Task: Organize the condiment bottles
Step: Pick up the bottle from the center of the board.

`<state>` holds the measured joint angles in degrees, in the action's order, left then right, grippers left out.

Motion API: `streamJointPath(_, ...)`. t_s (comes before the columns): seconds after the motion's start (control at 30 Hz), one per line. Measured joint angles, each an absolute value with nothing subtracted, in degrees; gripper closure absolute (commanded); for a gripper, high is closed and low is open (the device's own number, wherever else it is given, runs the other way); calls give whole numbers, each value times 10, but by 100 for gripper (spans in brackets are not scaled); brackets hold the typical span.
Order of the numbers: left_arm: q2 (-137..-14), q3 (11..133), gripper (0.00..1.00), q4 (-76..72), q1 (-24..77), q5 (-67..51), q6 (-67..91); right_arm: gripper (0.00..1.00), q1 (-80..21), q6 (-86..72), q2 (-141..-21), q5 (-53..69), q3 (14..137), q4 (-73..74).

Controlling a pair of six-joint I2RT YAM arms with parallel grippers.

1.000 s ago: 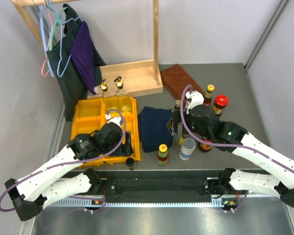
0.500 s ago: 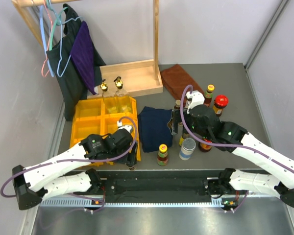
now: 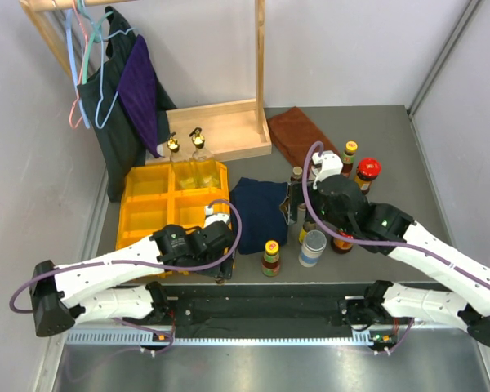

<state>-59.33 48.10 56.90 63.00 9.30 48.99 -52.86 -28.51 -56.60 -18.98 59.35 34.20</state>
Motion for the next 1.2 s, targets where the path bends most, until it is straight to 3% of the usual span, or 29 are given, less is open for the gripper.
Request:
streamJointPath(0.23,-605,467,33,555,632,110,501,1,-528,-284,-562,-194,594,342)
streamJointPath(0.37,-610,461,45,552,632,114,509,1,-528,-281,-562,-195,594,342)
streamJointPath(0.47,-610,460,65,550,633,116,513,1,-528,-281,-562,-194,594,342)
streamJointPath(0.5,-610,460,83,550,633,116,513,1,-528,-281,-562,-194,594,342)
streamJointPath(0.53,-610,460,91,548,633,116,513,1,-528,-281,-562,-194,594,342)
streamJointPath(0.6,-610,460,100,547,634,116,513,1,-528,-281,-562,-194,594,342)
streamJointPath(0.9,-597,473,100,557,638,110,510,1,-527,-281,-553,-195,593,343)
streamJointPath(1.2,-571,581,100,591,642,114,483,1,-526,-281,-536,-195,592,344)
